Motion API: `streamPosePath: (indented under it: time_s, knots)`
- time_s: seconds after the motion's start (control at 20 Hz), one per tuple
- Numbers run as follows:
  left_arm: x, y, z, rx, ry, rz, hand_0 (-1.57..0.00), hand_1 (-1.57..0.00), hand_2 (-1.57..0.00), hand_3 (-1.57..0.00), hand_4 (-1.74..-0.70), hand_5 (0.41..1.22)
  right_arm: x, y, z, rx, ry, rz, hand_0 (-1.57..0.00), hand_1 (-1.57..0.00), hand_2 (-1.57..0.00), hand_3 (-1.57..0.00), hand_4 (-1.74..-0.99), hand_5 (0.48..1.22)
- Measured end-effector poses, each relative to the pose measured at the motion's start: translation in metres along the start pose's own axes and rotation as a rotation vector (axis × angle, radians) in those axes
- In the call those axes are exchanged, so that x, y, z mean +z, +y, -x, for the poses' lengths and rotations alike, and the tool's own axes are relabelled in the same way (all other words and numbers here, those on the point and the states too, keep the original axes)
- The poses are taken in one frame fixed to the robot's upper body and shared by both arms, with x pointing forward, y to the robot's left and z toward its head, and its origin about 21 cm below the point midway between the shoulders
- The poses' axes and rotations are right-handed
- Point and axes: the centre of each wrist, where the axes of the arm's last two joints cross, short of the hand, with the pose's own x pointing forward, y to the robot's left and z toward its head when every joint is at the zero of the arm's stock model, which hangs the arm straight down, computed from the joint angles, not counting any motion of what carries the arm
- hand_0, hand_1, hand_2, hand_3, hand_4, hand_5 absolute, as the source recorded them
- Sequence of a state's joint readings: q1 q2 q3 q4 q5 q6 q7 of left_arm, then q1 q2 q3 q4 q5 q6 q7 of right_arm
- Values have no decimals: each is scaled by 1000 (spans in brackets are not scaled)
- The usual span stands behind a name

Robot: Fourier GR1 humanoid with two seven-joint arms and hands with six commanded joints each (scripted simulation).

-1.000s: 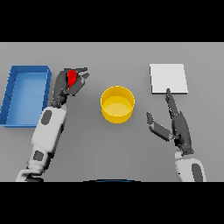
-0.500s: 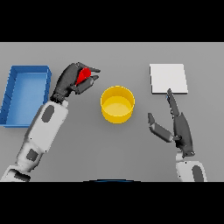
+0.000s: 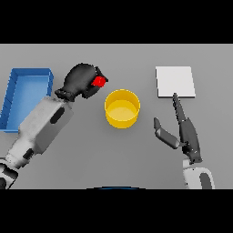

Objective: Pick up the red beaker and tilt it to pour out 1 green nut into yellow bowl. Pick up the yellow bowl and place it on the metallic measuring scale.

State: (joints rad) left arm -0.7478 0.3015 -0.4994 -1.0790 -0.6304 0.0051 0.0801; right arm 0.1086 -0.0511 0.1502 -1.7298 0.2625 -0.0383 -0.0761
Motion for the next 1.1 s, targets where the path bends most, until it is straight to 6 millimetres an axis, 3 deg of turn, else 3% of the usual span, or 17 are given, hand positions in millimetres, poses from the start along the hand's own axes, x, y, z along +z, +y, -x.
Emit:
streamPosePath:
  time_s: [0.15, 0.3, 0.75, 1.1]
  knots:
    - [-12, 6, -8, -182, -61, 68, -1570, -1570, -1570, -1570, -1740, 1193, 1, 2, 0, -8, -8, -4, 1, 1, 1, 1, -1264, 717]
    - [-25, 10, -19, -374, -105, 152, -1571, -1571, -1571, -1571, -1613, 1206, 0, 0, 0, -10, -14, 9, 1, 1, 1, 1, -1258, 697]
    - [-48, 12, -58, -784, -196, 383, -1571, -1571, -1571, -1571, -1720, 1219, -1, 5, 2, -15, 1, 40, 1, 1, 1, 1, -1195, 647]
    - [-54, 8, -70, -1073, -261, 434, -1571, -1571, -1571, -1571, -1735, 1221, -4, 5, 1, -10, 5, 52, 1, 1, 1, 1, -1179, 627]
